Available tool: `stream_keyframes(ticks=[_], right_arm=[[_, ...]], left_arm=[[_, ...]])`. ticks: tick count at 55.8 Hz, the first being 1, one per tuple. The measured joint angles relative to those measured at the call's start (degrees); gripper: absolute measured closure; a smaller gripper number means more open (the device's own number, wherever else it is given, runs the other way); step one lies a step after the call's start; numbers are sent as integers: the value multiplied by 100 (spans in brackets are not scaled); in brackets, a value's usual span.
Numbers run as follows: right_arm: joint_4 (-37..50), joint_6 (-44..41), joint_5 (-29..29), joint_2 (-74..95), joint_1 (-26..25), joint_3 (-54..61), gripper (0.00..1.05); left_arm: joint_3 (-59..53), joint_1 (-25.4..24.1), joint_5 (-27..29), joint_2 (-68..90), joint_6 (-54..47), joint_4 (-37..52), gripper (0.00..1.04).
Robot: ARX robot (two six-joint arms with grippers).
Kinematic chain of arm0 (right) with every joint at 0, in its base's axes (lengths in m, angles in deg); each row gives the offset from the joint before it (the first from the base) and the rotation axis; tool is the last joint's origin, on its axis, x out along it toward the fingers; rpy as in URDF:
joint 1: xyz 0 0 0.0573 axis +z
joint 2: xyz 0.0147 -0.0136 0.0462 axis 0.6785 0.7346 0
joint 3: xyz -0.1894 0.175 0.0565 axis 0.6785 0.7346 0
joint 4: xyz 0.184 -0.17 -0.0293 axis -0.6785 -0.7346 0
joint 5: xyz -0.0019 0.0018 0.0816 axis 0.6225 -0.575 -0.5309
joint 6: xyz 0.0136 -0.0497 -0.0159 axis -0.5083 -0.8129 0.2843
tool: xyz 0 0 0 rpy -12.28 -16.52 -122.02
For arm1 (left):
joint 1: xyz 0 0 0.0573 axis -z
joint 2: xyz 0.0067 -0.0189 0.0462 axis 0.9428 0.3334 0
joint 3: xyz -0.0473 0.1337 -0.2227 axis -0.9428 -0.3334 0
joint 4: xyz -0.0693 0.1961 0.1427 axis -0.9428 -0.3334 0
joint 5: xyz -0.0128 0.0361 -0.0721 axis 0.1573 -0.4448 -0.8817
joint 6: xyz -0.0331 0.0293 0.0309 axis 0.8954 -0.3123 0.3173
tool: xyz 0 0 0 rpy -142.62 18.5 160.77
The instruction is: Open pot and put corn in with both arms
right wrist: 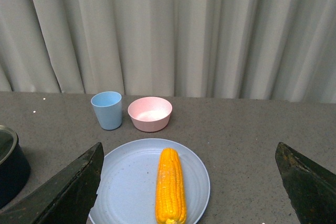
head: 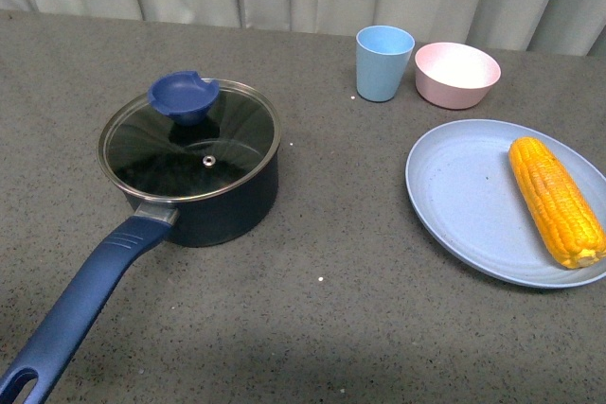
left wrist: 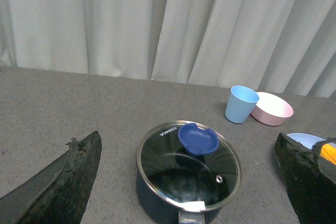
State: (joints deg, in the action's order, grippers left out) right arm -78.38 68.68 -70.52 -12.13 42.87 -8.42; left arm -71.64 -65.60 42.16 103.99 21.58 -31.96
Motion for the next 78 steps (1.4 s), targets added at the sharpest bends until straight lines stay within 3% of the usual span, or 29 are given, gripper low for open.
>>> stream_keyframes(ticks=[3,9,15,23,46,76,78], right_arm=[[0,0,0,2,-2,0,9],[0,0,2,2,0,0,9],[0,0,2,2,0,0,9],[0,0,2,0,-2,0,9],[0,0,2,0,0,0,9],[0,0,2,2,-2,0,9],[0,0,2,2,0,0,9]], left_arm=[[212,186,173,1261,13,1128,6],[708,463,509,3228,50,2562,6],[1191,682,669,4570,50,3102,6],[1963,855,848,5858,17,3178,6],[3158,1161,990,7156,-275,3228,6],[3519,1261,903,7694,-304,2911,6],[3521,1252,903,7694,-313,2907,10]])
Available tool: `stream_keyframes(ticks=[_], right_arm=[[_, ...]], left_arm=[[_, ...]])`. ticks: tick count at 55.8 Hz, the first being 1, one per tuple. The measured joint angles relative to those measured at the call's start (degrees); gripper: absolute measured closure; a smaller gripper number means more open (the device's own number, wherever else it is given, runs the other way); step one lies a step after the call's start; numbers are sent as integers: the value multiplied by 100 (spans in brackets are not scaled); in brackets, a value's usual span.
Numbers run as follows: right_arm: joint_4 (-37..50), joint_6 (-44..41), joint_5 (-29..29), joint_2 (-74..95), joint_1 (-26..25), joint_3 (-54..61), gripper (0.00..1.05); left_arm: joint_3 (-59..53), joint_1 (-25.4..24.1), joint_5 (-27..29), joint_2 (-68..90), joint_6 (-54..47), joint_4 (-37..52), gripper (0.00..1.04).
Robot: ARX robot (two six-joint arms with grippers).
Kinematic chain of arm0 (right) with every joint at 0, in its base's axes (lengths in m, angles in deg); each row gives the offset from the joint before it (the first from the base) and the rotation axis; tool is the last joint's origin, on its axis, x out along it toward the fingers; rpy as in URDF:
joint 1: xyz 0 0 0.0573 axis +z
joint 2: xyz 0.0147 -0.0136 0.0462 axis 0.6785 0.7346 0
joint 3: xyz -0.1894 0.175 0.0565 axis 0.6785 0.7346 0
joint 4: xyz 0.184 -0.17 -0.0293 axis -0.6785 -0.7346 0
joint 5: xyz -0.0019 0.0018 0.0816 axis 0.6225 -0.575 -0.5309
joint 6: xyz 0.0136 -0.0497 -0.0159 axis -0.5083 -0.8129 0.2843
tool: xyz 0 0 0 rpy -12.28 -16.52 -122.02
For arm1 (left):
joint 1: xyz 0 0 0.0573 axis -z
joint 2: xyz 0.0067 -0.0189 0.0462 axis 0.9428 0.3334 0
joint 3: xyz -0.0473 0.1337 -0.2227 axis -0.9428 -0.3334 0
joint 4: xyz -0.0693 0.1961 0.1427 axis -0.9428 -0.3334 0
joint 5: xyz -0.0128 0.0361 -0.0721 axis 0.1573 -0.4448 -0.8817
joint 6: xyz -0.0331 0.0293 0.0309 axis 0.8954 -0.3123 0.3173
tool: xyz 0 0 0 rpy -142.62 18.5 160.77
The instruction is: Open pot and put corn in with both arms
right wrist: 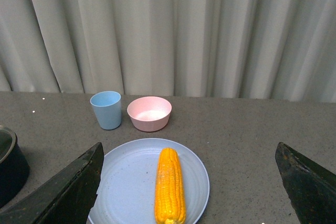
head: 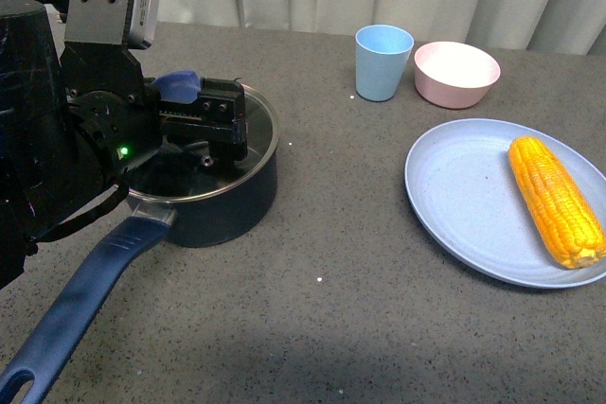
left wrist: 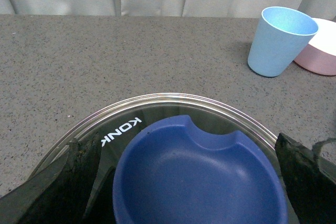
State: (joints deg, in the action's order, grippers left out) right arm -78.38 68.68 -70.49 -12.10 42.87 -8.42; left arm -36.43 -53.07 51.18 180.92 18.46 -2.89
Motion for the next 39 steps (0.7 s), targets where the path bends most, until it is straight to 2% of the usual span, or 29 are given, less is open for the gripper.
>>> stream_keyframes(ticks=[3,9,25,31,39], right_arm=[[0,0,0,0,0,0,9],[0,0,0,-2,-2,0,9],[0,0,0,-2,-2,0,9],[0,0,0,-2,0,0,9],[0,0,0,-2,-2,0,9]], left_arm=[[2,-17,-17,0,2,9,26],[2,-24,-63,0,20,20,41],[-103,-103,-105,-262,50,76,43],[-109,-334,-103,-601,146,42,43],[105,-942,-50,-721,199,-107,43]])
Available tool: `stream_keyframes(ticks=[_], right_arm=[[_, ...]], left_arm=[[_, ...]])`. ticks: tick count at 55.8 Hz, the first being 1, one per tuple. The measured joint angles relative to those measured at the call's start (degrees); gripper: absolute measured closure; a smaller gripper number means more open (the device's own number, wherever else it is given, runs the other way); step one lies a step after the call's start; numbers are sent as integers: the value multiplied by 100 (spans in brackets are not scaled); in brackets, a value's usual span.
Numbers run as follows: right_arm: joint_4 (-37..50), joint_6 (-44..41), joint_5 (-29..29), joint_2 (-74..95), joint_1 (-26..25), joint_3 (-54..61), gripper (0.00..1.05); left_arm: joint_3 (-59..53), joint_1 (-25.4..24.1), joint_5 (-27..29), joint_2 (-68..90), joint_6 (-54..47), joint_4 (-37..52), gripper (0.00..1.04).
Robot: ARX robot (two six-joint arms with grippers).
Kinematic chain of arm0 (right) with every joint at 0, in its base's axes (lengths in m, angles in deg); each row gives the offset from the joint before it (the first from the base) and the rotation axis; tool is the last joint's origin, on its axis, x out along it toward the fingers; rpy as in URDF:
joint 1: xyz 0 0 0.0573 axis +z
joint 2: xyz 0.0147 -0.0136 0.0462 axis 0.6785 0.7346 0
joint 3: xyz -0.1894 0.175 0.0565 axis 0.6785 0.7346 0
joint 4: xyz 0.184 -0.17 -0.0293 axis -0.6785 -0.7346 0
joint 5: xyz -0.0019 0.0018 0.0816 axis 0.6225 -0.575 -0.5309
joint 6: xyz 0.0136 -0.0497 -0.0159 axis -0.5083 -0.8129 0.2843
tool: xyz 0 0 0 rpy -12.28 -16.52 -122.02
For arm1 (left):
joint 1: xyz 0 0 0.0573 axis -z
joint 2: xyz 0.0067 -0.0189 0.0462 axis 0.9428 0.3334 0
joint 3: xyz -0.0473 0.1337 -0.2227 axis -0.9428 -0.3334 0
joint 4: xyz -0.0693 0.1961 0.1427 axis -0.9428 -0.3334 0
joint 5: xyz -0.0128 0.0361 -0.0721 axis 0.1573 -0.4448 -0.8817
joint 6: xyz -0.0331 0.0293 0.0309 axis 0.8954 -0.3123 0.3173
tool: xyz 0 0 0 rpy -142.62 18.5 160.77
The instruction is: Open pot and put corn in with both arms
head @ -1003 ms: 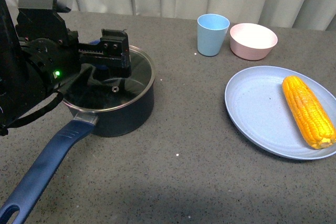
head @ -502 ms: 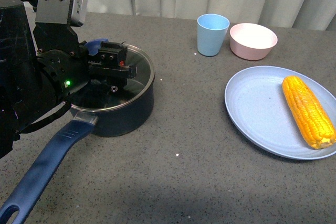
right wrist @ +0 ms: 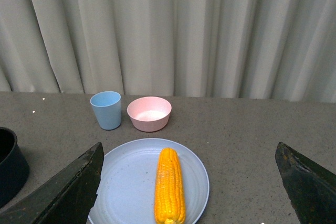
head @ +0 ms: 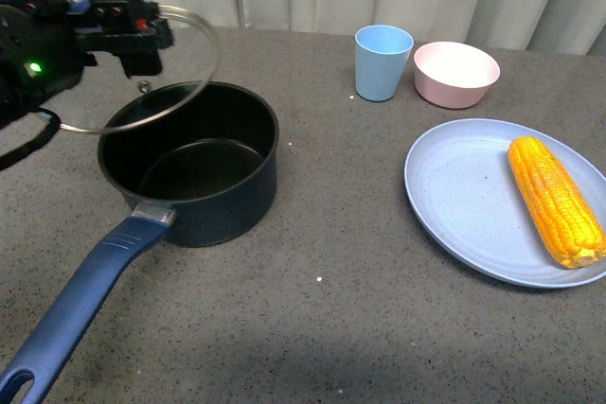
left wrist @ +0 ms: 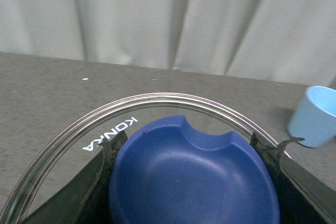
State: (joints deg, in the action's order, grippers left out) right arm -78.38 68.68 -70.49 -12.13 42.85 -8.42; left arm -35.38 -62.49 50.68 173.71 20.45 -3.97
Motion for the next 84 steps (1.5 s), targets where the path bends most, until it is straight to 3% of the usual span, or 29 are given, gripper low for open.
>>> stream_keyframes(ticks=[16,22,52,78,84], right_arm=[[0,0,0,2,2,0,9],[0,0,0,2,2,0,9],[0,0,0,0,0,0,9],[0,0,0,2,2,0,9],[0,0,0,0,0,0,9]], left_arm=[[697,-1318,-4,575,131,-546,43],[835,-1510,-50,754,146,-785,43],[1182,-1412,-35,1344,57,-1823,43],[1193,-1309,-136,1357,-31,-1978,43],[1193,-1309,-140,1357,-39,-1989,27]])
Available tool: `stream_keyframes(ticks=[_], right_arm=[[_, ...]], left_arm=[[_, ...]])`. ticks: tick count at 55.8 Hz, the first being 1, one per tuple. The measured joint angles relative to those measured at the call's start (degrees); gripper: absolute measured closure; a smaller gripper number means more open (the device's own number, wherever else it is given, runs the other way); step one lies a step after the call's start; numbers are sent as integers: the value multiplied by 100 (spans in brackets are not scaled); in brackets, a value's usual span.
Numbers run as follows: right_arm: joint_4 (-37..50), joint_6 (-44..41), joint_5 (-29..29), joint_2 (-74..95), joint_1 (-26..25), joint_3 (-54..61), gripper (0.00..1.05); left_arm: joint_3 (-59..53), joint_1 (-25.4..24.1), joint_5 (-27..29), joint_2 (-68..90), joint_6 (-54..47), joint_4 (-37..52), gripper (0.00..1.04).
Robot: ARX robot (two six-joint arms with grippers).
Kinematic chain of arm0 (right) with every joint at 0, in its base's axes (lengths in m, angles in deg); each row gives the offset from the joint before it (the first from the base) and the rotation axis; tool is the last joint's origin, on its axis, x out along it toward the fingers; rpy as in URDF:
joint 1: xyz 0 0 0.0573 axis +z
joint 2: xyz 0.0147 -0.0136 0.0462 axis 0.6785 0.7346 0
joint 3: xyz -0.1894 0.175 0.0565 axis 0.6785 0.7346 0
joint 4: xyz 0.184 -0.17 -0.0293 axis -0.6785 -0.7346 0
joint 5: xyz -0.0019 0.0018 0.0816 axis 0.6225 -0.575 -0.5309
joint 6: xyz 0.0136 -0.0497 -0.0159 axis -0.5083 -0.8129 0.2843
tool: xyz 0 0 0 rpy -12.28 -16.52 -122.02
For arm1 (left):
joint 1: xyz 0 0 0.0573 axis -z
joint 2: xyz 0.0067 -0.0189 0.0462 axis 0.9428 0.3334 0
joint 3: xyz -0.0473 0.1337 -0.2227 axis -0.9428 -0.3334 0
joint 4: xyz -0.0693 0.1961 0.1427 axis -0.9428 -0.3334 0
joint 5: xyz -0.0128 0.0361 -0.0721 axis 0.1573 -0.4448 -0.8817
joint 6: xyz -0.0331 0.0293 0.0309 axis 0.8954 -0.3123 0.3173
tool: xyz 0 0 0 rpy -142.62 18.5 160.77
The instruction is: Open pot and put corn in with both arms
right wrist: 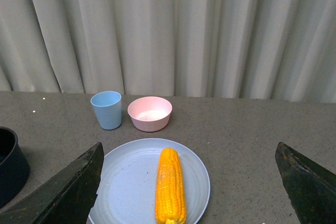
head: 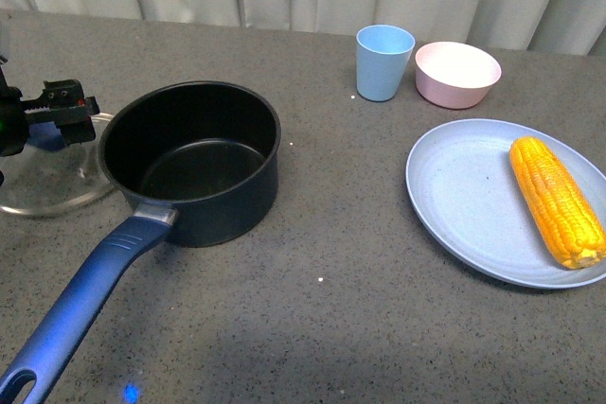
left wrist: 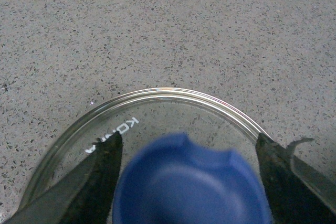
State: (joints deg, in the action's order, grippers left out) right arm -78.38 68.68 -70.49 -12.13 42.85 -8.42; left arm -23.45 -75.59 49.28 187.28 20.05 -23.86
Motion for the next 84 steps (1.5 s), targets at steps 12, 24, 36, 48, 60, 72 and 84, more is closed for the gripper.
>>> stream_keyframes(ticks=[12,24,36,48,60,72,84], right_arm=[[0,0,0,0,2,0,9],[0,0,0,0,2,0,9],[0,0,0,2,0,0,9],[0,0,-2,2,0,0,9],[0,0,2,2,2,0,9],[0,0,0,2,2,0,9],[0,0,0,2,0,0,9]], left_arm=[[-2,-2,-4,0,9,46,9],[-275,-42,-4,-334,201,348,6],[-1202,-98,-192,-1620,332,874,8],[-2951,111,-566,-3023,-269,2500,46],[-3858,382,-192,-4194,-343,2197,87],[-4487,494,-160,-5742,-382,1246,101],[-4804,503,-155,-7554,-382,-186,101]])
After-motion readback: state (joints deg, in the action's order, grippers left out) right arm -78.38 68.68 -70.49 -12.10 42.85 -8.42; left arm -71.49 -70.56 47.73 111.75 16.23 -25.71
